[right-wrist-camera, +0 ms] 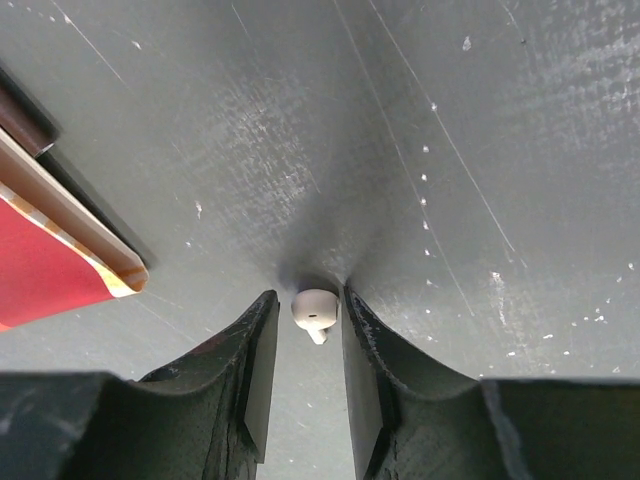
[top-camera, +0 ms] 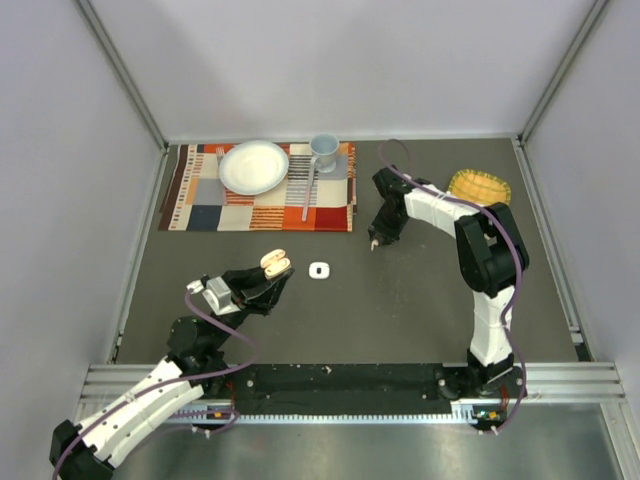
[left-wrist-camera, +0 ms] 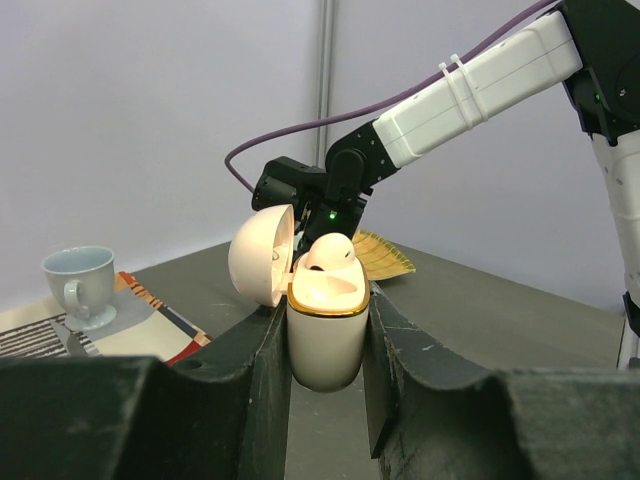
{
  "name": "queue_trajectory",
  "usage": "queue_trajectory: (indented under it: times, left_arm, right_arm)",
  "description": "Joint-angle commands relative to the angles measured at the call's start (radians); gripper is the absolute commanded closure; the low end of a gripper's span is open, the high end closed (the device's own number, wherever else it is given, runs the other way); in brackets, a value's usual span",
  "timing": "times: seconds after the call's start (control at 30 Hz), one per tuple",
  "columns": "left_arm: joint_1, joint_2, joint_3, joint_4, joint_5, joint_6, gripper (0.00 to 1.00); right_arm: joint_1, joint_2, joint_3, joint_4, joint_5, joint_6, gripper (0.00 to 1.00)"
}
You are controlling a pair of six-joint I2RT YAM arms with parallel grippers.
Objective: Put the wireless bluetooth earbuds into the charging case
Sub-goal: Pick up the left earbud from the corner of the board.
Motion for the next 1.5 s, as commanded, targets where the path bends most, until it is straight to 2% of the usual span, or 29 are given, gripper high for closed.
queue_trajectory:
  times: [0.0, 0.47, 0.77, 0.87, 0.93, 1.1, 1.47]
  left_arm:
    - [0.001, -0.003, -0.085, 0.023, -0.011, 0.009, 1.00]
    - [0.001, 0.002, -0.081, 0.021, -0.011, 0.015, 1.00]
    - [0.001, 0.000, -0.076, 0.016, -0.009, 0.014, 1.00]
    - [0.001, 0.002, -0.079, 0.016, -0.008, 0.009, 1.00]
    - [0.001, 0.002, -0.079, 0.016, -0.009, 0.005, 1.00]
    - [0.001, 0.004, -0.077, 0.019, -0.008, 0.003, 1.00]
    - [0.001, 0.007, -0.076, 0.024, -0.003, 0.006, 1.00]
  right_arm:
    - [0.001, 0.023, 0.029, 0.009, 0.010, 0.013, 0.69]
    - [0.001, 0.032, 0.016, 0.008, 0.009, 0.015, 0.76]
    - [0.001, 0.026, -0.006, 0.012, 0.006, 0.009, 0.87]
    - [0.001, 0.012, -0.012, 0.029, 0.000, -0.010, 0.92]
    - [0.001, 0.008, -0.009, 0.041, -0.028, -0.028, 1.00]
    - [0.001, -0.026, -0.040, 0.090, -0.048, -0.053, 1.00]
    - [0.003, -0.219, -0.239, 0.294, -0.031, -0.103, 1.00]
